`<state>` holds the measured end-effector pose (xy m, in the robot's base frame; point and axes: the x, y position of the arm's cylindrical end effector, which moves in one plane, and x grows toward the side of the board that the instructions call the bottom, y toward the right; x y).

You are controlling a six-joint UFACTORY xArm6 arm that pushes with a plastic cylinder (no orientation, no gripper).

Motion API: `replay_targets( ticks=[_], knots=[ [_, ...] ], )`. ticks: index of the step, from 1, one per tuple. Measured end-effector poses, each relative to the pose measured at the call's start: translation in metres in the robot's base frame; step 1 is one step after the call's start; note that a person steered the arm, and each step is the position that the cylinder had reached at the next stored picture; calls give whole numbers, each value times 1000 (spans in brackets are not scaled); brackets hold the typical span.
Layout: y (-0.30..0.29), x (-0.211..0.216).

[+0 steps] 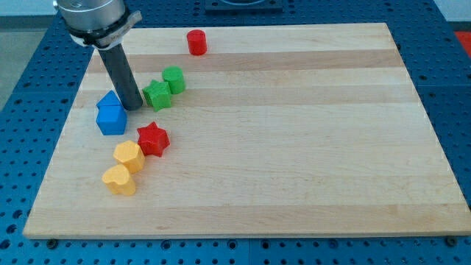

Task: Slide the green circle to the bottom right side slightly

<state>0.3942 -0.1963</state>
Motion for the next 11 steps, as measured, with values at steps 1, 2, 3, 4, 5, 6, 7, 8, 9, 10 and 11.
replay_targets(
  ticks=[1, 2, 3, 4, 5, 6, 7, 8, 9, 10, 11],
  knots=[
    [-9, -5],
    [-6, -10],
    [22, -42],
    [46, -66],
    [64, -74],
    [66, -74],
    [66, -75],
    [68, -104],
    [73, -103],
    [76, -82],
    [75, -59]
  ],
)
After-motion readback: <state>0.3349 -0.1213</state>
